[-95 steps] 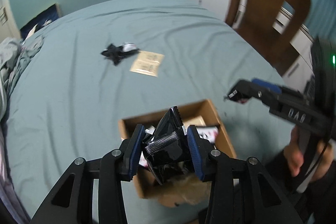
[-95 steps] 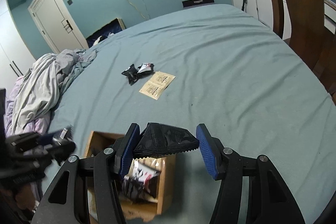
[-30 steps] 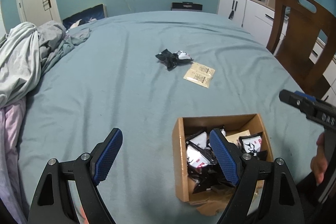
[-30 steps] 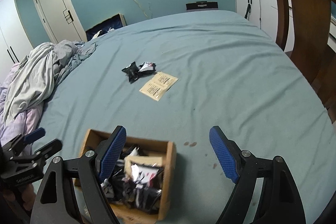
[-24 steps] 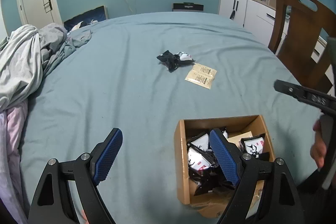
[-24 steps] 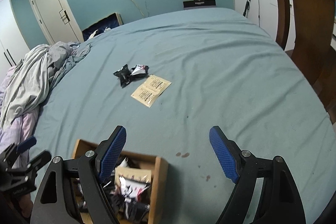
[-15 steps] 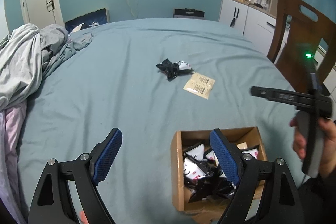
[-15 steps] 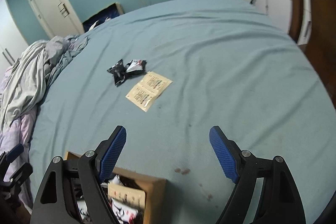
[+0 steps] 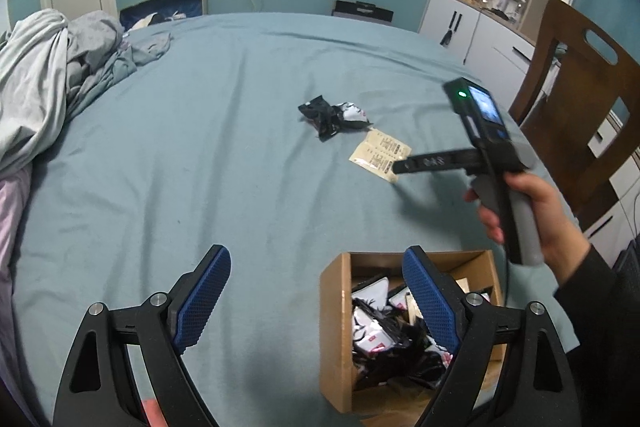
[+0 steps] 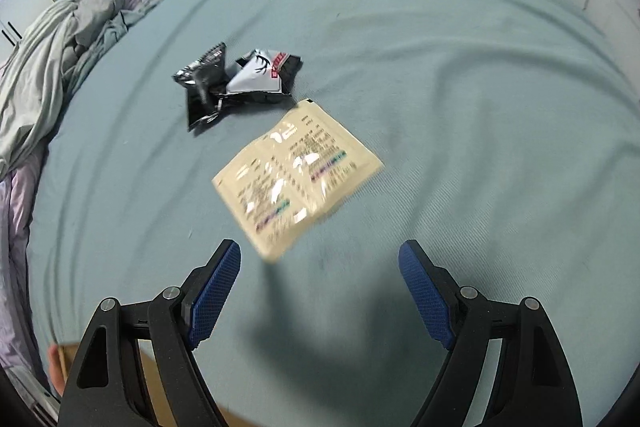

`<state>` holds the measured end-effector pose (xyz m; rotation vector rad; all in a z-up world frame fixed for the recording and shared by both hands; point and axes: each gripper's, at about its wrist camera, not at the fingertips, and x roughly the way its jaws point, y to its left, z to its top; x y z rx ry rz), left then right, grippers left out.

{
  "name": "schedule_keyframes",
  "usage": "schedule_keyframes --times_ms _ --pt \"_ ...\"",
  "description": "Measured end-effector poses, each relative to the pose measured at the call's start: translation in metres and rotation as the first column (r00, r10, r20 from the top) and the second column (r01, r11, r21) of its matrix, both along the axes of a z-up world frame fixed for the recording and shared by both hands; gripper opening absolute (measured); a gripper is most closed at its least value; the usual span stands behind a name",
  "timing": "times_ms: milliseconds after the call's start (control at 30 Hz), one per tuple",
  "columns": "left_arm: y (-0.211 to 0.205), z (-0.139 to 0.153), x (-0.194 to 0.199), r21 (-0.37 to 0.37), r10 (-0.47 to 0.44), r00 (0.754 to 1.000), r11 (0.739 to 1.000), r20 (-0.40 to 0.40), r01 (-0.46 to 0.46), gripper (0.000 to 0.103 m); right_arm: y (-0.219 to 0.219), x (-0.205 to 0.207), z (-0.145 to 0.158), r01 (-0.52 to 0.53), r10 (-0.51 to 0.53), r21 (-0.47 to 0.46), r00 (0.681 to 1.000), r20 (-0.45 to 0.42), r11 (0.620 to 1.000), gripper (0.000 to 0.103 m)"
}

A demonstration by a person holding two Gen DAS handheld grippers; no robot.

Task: Organize snacks
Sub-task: 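Reach the right gripper to the pile and grasp the tan sachet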

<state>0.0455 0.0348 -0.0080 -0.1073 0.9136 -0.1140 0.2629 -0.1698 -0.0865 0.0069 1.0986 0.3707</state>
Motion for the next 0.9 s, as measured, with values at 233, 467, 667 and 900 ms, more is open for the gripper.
schedule_keyframes --times_ms 233,467,667,900 --pt "0.008 -0.011 0.013 -0.046 0.021 0.998 0.999 -0.056 -0.024 0.089 0.024 0.041 -0.01 -0.027 0.033 -0.083 0.996 0.078 0.996 0.101" --pt "0.007 -0.015 0.018 -0.013 0.03 0.998 0.999 -0.052 -0.031 0.089 0.047 0.035 -0.025 -0.121 0.139 -0.148 0.984 0.116 0.982 0.1" --pt "0.001 -0.007 0.034 0.093 0.036 0.999 0.995 0.021 -0.038 0.089 0.043 0.018 -0.012 -0.113 0.129 -0.146 0.986 0.108 0.983 0.007" --pt "-0.016 -0.014 0.13 0.076 0.007 0.999 0.997 -0.039 -0.004 0.096 0.013 -0.038 0.042 -0.036 0.037 -0.009 0.983 0.181 0.999 0.001"
